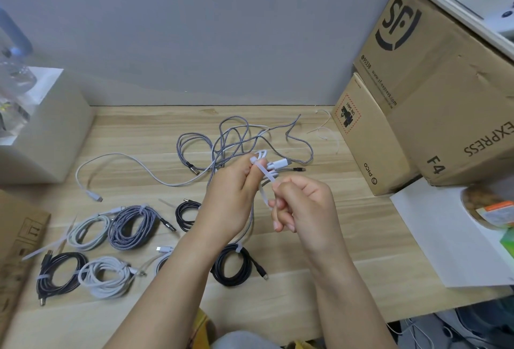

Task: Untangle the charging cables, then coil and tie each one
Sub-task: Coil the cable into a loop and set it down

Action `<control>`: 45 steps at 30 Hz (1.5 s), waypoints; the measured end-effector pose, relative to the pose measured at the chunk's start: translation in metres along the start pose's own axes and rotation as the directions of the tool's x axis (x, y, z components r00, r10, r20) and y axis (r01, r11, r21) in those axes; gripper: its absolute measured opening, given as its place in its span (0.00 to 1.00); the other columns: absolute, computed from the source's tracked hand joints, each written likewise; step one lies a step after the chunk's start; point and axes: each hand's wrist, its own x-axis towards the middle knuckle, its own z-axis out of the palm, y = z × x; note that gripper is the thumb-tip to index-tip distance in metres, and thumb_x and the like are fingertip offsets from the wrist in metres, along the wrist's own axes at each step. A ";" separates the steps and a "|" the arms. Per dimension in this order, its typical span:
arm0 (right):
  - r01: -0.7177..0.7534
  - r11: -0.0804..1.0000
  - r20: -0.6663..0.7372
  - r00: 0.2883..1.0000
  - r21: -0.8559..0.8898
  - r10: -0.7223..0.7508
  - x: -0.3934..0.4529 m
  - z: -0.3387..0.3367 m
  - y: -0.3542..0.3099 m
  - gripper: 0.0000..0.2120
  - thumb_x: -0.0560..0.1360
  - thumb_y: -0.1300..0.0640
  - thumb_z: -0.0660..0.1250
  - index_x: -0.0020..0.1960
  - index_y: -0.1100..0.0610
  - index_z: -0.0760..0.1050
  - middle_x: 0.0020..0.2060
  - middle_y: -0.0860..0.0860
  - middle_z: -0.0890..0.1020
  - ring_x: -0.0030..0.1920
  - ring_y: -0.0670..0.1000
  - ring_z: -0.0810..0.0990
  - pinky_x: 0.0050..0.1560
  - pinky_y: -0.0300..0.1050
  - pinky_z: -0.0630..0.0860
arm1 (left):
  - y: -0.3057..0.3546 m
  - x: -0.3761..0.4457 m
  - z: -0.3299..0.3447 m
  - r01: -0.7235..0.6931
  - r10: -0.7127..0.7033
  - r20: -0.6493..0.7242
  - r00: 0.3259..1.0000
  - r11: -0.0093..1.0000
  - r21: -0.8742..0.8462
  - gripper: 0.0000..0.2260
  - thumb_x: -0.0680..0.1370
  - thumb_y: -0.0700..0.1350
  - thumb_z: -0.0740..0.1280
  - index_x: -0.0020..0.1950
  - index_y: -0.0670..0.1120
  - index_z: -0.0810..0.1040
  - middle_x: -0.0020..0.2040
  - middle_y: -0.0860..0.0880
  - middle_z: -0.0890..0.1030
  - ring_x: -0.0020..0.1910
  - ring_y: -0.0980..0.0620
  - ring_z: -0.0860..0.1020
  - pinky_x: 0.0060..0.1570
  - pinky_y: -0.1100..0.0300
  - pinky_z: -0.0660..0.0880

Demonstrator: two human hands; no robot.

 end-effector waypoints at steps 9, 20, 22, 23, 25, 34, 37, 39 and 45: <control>-0.030 1.000 0.012 0.999 -0.002 0.030 0.001 0.000 0.000 0.14 0.64 0.57 0.60 0.20 0.53 0.65 0.15 0.49 0.61 0.25 0.53 0.63 0.25 0.37 0.68 | -0.001 0.000 0.000 0.003 -0.003 0.001 1.000 0.999 0.047 0.17 0.81 0.52 0.57 0.32 0.53 0.63 0.27 0.54 0.64 0.29 0.54 0.61 0.32 0.54 0.61; -0.068 0.997 -0.004 0.998 0.027 0.069 0.003 0.002 0.004 0.14 0.65 0.57 0.61 0.22 0.54 0.64 0.15 0.49 0.60 0.22 0.51 0.61 0.28 0.38 0.72 | 0.001 0.000 0.001 0.030 -0.047 0.060 0.997 0.966 0.258 0.15 0.81 0.49 0.56 0.34 0.53 0.62 0.26 0.52 0.65 0.29 0.51 0.63 0.33 0.53 0.59; -0.098 0.995 -0.014 0.995 -0.012 0.097 0.004 0.001 0.004 0.16 0.69 0.60 0.62 0.24 0.56 0.63 0.15 0.48 0.60 0.20 0.51 0.61 0.32 0.42 0.71 | 0.000 -0.001 0.001 0.038 -0.052 0.061 0.997 0.976 0.216 0.16 0.81 0.49 0.57 0.33 0.55 0.62 0.26 0.52 0.65 0.29 0.50 0.63 0.33 0.53 0.59; -0.121 0.992 -0.019 0.993 -0.029 0.120 0.004 -0.001 0.004 0.18 0.72 0.63 0.62 0.25 0.57 0.62 0.15 0.48 0.60 0.18 0.51 0.62 0.34 0.44 0.70 | 0.000 -0.002 0.001 0.037 -0.050 0.061 0.997 0.982 0.186 0.16 0.81 0.50 0.57 0.32 0.55 0.63 0.26 0.52 0.65 0.29 0.50 0.63 0.33 0.54 0.60; -0.153 0.987 -0.026 0.988 -0.039 0.153 0.006 -0.002 0.003 0.18 0.74 0.66 0.59 0.26 0.59 0.61 0.14 0.47 0.60 0.17 0.49 0.62 0.37 0.46 0.68 | 0.001 -0.003 0.002 0.033 -0.046 0.079 0.996 0.987 0.157 0.16 0.80 0.52 0.57 0.32 0.56 0.63 0.25 0.52 0.66 0.29 0.50 0.64 0.33 0.54 0.61; -0.097 0.995 0.025 0.995 -0.023 0.097 0.013 -0.004 0.011 0.19 0.78 0.62 0.61 0.28 0.59 0.67 0.16 0.50 0.64 0.20 0.48 0.64 0.25 0.36 0.68 | -0.007 -0.003 0.006 -0.004 -0.035 0.148 0.988 0.966 0.259 0.14 0.81 0.48 0.56 0.35 0.51 0.64 0.29 0.50 0.72 0.30 0.49 0.67 0.34 0.54 0.64; -0.014 0.974 0.017 1.000 -0.226 0.018 0.017 -0.011 0.015 0.16 0.75 0.56 0.66 0.29 0.56 0.73 0.21 0.52 0.72 0.24 0.48 0.69 0.31 0.41 0.70 | -0.012 -0.001 0.002 -0.055 -0.002 0.184 0.983 0.951 0.305 0.13 0.81 0.49 0.56 0.36 0.53 0.66 0.29 0.53 0.72 0.30 0.53 0.68 0.32 0.60 0.63; 0.085 0.905 -0.054 0.992 -0.417 -0.117 0.020 -0.014 0.014 0.11 0.71 0.47 0.70 0.34 0.52 0.77 0.27 0.51 0.75 0.28 0.47 0.71 0.33 0.43 0.70 | -0.014 0.001 -0.003 -0.079 0.017 0.203 0.979 0.950 0.302 0.11 0.81 0.51 0.56 0.41 0.51 0.72 0.27 0.57 0.72 0.30 0.56 0.69 0.32 0.63 0.63; 0.191 0.853 0.057 0.981 -0.485 -0.187 0.035 -0.016 0.002 0.05 0.67 0.50 0.73 0.34 0.42 0.80 0.39 0.52 0.74 0.38 0.46 0.73 0.44 0.45 0.72 | -0.011 -0.001 0.000 -0.135 0.030 0.314 0.949 0.938 0.318 0.13 0.81 0.54 0.54 0.49 0.52 0.77 0.35 0.56 0.79 0.37 0.52 0.76 0.39 0.54 0.71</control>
